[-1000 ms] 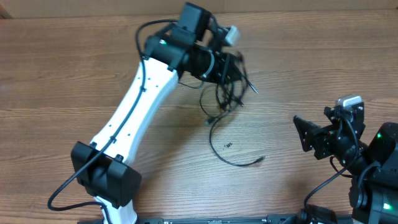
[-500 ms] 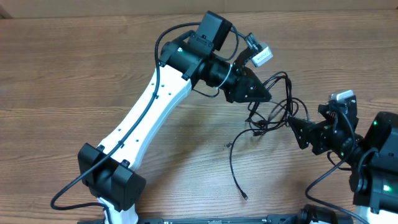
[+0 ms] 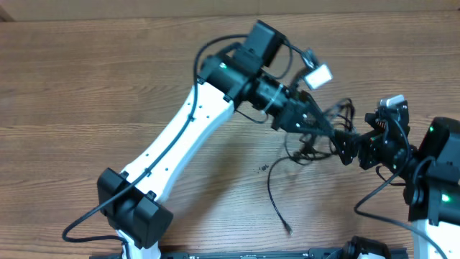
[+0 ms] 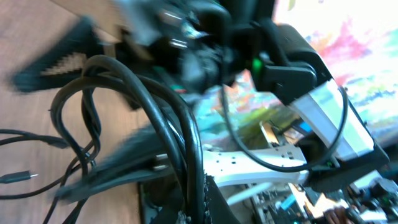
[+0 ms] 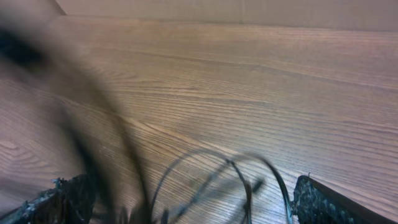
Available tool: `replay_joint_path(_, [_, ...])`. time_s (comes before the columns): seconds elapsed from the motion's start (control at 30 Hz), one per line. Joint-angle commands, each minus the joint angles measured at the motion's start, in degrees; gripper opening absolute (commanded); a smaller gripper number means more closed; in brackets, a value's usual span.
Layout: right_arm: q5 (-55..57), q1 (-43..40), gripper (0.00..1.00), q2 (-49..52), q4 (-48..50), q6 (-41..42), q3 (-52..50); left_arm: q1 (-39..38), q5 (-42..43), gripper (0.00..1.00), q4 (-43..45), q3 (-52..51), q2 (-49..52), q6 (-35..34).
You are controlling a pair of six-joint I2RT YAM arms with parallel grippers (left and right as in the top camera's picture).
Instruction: Untangle cables
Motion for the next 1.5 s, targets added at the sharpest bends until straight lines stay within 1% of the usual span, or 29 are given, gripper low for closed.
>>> replay_joint_path(0.0, [0.11, -0.07, 1.0, 2.56, 1.86, -0.22, 0.74, -2.21, 2.95, 0.04, 0.22, 0.79, -1.79, -0.42])
replay_joint_path(0.03, [1.4, -0.07, 1.0, 3.15, 2.78, -0.2, 0.74, -2.54, 2.93, 0.04, -0.22, 0.79, -2.08, -0.42])
replay_joint_path(0.13, [12.59, -0.13, 1.0, 4.92, 5.77, -0.07, 0.76, -1.86, 2.43, 0.04, -2.47, 0.79, -3.72, 1.6])
replay_joint_path(0.2, [21.46, -0.13, 1.0, 5.22, 8.02, 3.28, 0.76, -0.22, 0.13, 0.04, -3.76, 0.79, -5.44, 2.47])
replay_joint_path(0.27, [29.09, -0.13, 1.0, 5.2, 10.4, 5.31, 0.79, 2.12, -4.37, 0.04, -5.01, 0.79, -7.85, 2.45])
replay_joint_path(0.4, [40.83, -0.13, 1.0, 5.2, 14.14, 6.16, 0.79, 6.97, -15.15, 0.04, -7.21, 0.79, -13.53, 2.43])
replay_joint_path(0.5, [46.4, -0.13, 1.0, 5.09, 15.41, 9.42, 0.79, 9.64, -23.47, 0.04, -8.02, 0.79, -17.46, 2.4])
replay_joint_path(0.57, [48.72, -0.13, 1.0, 5.11, 15.87, 11.54, 0.79, 11.26, -26.75, 0.04, -8.48, 0.79, -19.82, 2.38])
replay_joint_path(0.67, [49.66, -0.13, 1.0, 5.09, 15.91, 14.14, 0.79, 13.03, -30.93, 0.04, -9.25, 0.79, -22.69, 2.25])
replay_joint_path(0.87, [48.85, -0.13, 1.0, 5.11, 14.64, 16.26, 0.79, 14.43, -38.69, 0.04, -9.51, 0.79, -24.96, -1.33])
replay_joint_path(1.13, [48.22, -0.13, 1.0, 5.09, 12.41, 16.63, 0.79, 14.43, -41.42, 0.04, -9.49, 0.79, -25.07, -3.43])
replay_joint_path(1.27, [43.45, -0.13, 1.0, 5.09, 11.65, 16.65, 0.79, 14.4, -41.44, 0.04, -9.51, 0.79, -25.07, -3.43])
replay_joint_path(1.33, [42.77, -0.13, 1.0, 5.11, 11.1, 17.88, 0.79, 14.43, -41.92, 0.04, -9.53, 0.79, -25.07, -3.48])
replay_joint_path(1.37, [42.84, -0.13, 1.0, 5.11, 10.78, 18.36, 0.79, 14.43, -42.58, 0.04, -9.57, 0.79, -25.07, -3.58])
replay_joint_path(1.47, [44.24, -0.13, 1.0, 5.11, 9.77, 18.93, 0.79, 14.43, -49.07, 0.04, -9.9, 0.79, -25.16, -6.62])
